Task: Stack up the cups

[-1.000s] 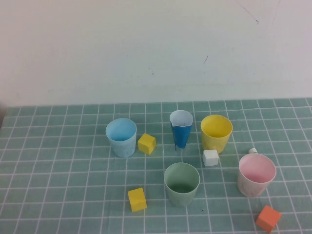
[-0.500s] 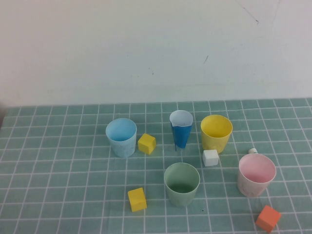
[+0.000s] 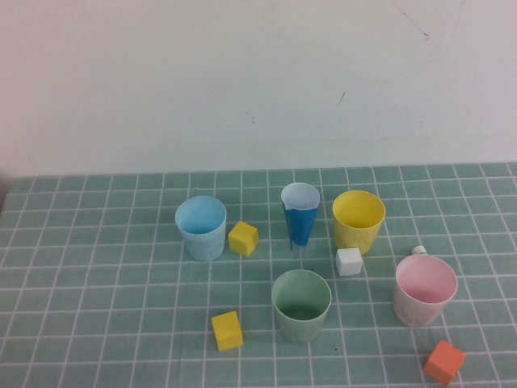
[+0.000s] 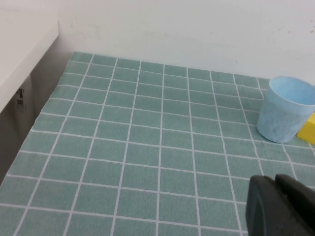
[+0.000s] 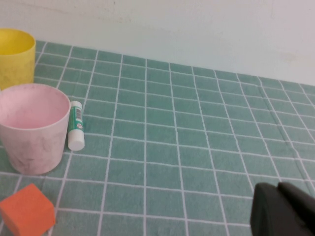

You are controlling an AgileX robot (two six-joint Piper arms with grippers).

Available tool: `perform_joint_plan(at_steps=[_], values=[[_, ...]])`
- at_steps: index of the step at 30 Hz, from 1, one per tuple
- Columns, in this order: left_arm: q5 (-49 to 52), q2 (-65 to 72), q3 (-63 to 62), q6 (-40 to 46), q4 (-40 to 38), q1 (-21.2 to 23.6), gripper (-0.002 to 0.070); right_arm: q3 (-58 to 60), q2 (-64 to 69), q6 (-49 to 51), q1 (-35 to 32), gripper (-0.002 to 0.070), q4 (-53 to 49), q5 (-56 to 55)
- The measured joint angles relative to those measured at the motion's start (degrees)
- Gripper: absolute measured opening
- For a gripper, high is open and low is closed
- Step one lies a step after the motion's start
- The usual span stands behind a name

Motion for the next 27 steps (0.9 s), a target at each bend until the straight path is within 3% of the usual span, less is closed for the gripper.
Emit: perform_joint_plan(at_steps=[11,17,27], values=[[-0.1,0.0,0.0,0.2,0.0,0.0,-0.0002,0.0,0.0,0.0,0.0,-0.0001,0.0,-0.5],[-4.2,0.0,0.1,0.2,0.4,0.0,-0.0002,0.5,0.0,0.0,0.0,-0.0001,0.0,-7.9],[-38.0,0.0,0.1,0.2,0.6,0.0,-0.0002,0.5,0.0,0.0,0.0,-0.0001,-0.3,-41.9]])
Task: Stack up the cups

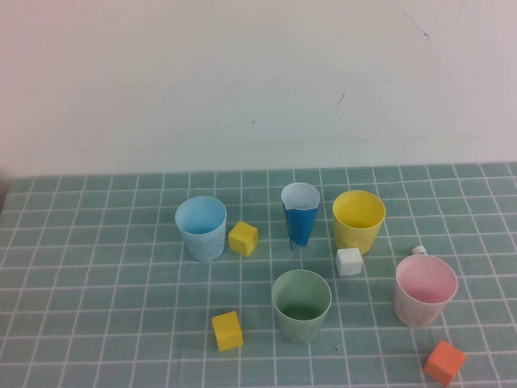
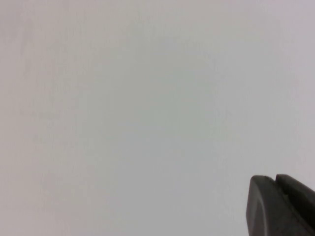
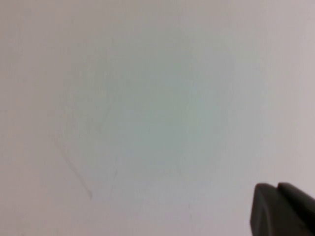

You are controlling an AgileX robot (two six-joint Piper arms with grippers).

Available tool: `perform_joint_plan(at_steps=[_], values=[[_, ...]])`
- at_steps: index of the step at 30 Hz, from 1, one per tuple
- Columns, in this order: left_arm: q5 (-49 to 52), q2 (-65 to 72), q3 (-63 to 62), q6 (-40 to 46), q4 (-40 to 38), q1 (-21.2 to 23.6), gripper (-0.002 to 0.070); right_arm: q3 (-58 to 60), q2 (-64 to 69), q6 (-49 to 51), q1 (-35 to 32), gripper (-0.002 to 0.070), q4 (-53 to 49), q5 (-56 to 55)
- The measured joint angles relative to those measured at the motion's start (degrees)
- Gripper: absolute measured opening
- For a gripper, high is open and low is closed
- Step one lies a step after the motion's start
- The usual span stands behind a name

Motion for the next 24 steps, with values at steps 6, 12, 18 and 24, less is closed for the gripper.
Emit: perform_joint_plan(at_steps=[6,12,18,24], values=[[-13.9,0.0,0.0,0.0,0.0,0.0,-0.0002,0.0,0.0,2.3,0.0,-0.0001,0.0,-13.1],[-18.1,0.0,0.0,-3.1,-2.8,0.0,-0.0002,0.0,0.0,3.1,0.0,-0.0001,0.0,-13.4],[5.7,0.2,-11.4,-5.2,-3.4,0.0,-0.0002,-2.9,0.0,2.4,0.0,-0.0001,0.5,-0.9],[31.5,12.0,-30.0,-2.9,0.5,0.0,-0.0002,-15.9,1.4,-4.3,0.0,-0.0001,1.4,27.1]])
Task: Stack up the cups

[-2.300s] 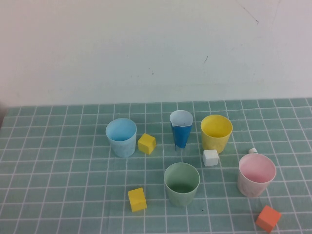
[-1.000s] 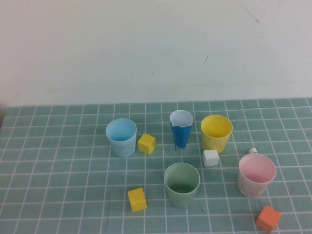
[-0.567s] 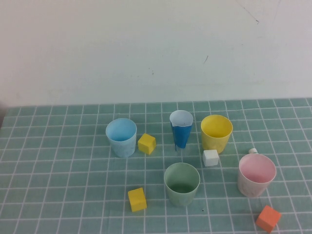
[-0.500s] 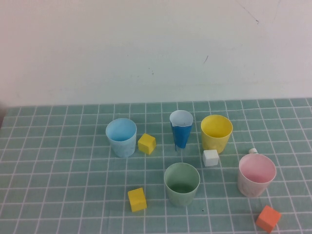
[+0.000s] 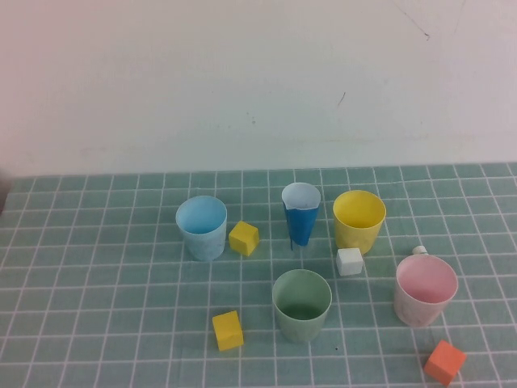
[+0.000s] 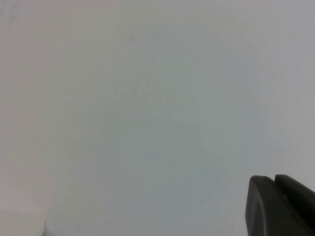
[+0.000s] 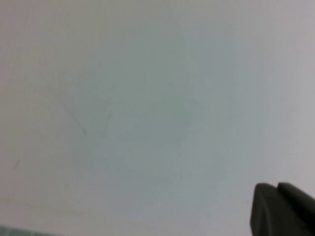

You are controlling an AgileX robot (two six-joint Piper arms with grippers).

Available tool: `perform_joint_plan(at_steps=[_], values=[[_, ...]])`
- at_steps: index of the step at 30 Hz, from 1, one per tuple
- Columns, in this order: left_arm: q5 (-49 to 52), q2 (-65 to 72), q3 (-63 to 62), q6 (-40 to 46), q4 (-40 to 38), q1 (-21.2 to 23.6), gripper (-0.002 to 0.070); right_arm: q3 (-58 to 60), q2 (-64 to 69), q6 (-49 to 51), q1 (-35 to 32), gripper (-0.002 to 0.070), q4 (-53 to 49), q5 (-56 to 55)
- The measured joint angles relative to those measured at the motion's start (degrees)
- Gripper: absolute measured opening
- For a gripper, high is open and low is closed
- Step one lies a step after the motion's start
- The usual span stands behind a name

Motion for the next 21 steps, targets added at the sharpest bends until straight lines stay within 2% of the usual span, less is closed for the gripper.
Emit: perform_joint_plan(at_steps=[4,8,14,18,21], values=[[6.2,11.4,-9.0,5.6,1.0,0.0,-0.0002,-4.4,5.2,-8.9,0.0,-0.0001,0.0,8.8],[8.6,23.1,-14.7,10.0,1.9,0.0,-0.0002,-8.5,12.3,-11.2,0.0,-0.0001,3.0,15.9],[14.7,37.9,-19.7,11.9,-3.8,0.0,-0.0002,-10.5,21.8,-16.7,0.0,-0.0001,12.3,24.4],[21.6,47.8,-20.3,16.7,-6.8,0.0,-0.0002,-10.5,26.6,-24.4,0.0,-0.0001,19.1,30.3],[23.0,54.8,-20.6,23.0,-10.3,0.1,-0.0002,-10.5,30.2,-30.2,0.0,-0.0001,23.4,32.6]])
